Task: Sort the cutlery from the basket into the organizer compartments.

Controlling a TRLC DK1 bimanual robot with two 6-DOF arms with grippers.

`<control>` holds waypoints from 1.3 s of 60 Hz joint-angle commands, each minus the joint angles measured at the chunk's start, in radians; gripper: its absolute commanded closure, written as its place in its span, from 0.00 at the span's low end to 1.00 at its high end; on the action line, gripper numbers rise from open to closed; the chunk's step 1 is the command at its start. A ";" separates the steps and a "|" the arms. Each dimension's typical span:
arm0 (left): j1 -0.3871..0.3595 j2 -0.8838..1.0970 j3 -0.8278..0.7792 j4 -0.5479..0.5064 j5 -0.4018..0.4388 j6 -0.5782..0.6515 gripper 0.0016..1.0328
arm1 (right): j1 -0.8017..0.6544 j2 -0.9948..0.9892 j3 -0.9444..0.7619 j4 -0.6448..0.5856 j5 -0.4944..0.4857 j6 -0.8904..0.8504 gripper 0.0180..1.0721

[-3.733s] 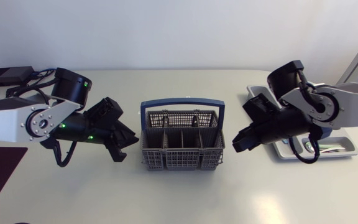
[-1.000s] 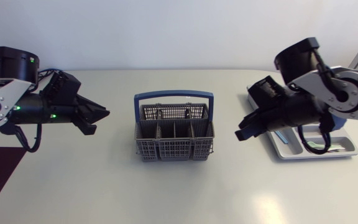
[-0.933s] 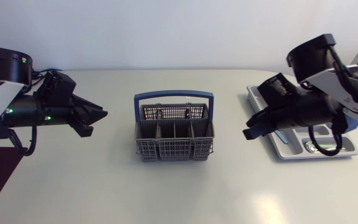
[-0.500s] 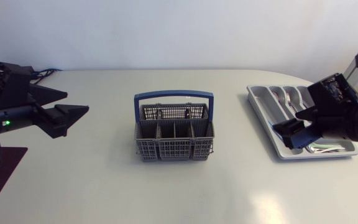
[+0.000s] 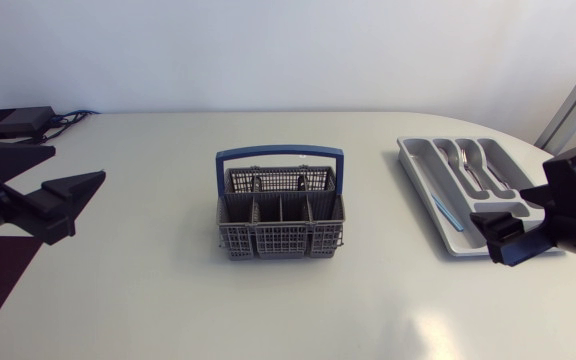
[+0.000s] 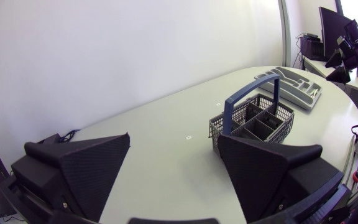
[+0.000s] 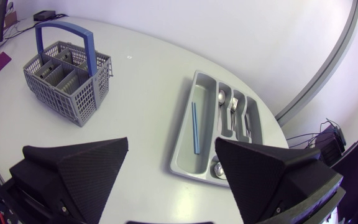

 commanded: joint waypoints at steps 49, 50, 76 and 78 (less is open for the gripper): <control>-0.040 -0.437 -0.448 0.218 -0.196 -0.243 0.04 | -0.032 -0.467 -0.436 0.370 0.031 0.215 0.04; -0.041 -0.445 -0.459 0.225 -0.202 -0.250 0.04 | -0.032 -0.477 -0.446 0.379 0.031 0.222 0.04; -0.057 -0.580 -0.627 0.340 -0.305 -0.365 0.04 | -0.030 -0.665 -0.651 0.577 0.021 0.368 0.04; -0.057 -0.580 -0.627 0.340 -0.305 -0.365 0.04 | -0.030 -0.665 -0.651 0.577 0.021 0.368 0.04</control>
